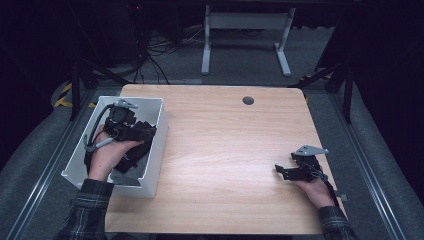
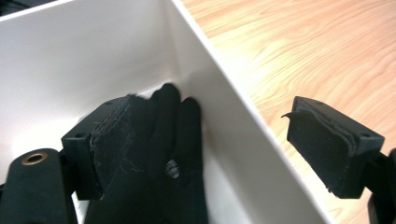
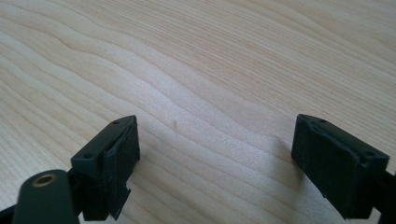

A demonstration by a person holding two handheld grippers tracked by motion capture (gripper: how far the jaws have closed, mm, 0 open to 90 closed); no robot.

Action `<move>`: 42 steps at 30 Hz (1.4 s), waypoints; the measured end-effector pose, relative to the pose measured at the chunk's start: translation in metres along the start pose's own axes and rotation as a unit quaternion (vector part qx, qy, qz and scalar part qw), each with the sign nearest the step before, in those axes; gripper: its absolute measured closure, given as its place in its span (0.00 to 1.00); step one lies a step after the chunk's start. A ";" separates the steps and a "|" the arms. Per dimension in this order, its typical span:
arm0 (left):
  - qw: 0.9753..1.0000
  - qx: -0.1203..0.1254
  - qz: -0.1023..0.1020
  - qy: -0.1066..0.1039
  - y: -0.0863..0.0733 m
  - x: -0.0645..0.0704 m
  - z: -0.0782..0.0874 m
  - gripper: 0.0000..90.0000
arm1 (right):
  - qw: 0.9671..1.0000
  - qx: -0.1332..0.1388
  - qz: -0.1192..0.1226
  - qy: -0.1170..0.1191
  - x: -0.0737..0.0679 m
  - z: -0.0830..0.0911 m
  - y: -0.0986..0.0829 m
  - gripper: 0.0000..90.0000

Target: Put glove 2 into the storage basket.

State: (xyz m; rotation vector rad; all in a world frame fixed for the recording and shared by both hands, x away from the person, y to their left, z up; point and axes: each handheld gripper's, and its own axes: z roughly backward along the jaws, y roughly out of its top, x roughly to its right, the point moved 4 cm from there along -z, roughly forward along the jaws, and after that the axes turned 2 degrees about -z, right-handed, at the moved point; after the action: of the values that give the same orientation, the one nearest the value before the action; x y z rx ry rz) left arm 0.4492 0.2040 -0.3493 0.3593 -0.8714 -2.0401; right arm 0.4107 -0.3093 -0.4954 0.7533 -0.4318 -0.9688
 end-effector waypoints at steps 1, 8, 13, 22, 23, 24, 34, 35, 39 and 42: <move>1.000 0.003 -0.004 -0.003 0.002 0.002 0.000 0.17 | 1.000 0.000 0.000 0.000 0.000 0.000 0.000 0.18; 0.999 0.021 -0.017 -0.032 0.014 0.028 -0.004 0.17 | 1.000 0.000 0.002 0.002 0.000 0.000 0.000 0.18; 0.998 0.032 -0.031 -0.052 0.022 0.047 -0.008 0.18 | 1.000 0.000 0.002 0.002 0.000 0.000 0.000 0.18; 0.995 0.042 -0.047 -0.082 0.031 0.079 -0.018 0.18 | 1.000 -0.001 0.003 0.002 0.000 0.000 0.000 0.18; 0.994 0.042 -0.051 -0.085 0.032 0.083 -0.020 0.18 | 1.000 -0.001 0.002 0.002 0.000 0.000 0.000 0.18; 0.994 0.042 -0.051 -0.088 0.032 0.087 -0.022 0.18 | 1.000 -0.001 0.003 0.002 0.000 0.000 0.000 0.18; 0.991 0.037 -0.063 -0.115 0.028 0.114 -0.046 0.18 | 1.000 -0.001 0.003 0.002 0.000 0.000 0.000 0.18; 0.991 0.037 -0.063 -0.116 0.027 0.116 -0.048 0.18 | 1.000 -0.001 0.003 0.002 0.000 0.000 0.000 0.18; 0.990 0.033 -0.068 -0.123 0.021 0.125 -0.060 0.18 | 1.000 0.000 0.004 0.002 0.000 0.000 0.000 0.18; 0.989 0.029 -0.071 -0.127 0.014 0.131 -0.069 0.17 | 1.000 0.000 0.004 0.002 0.000 0.000 0.000 0.18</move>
State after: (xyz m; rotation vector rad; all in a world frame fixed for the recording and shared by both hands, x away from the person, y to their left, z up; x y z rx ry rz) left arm 0.4188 0.0621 -0.3804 0.1982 -1.0877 -2.2298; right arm 0.4103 -0.3090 -0.4954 0.7525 -0.4300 -0.9588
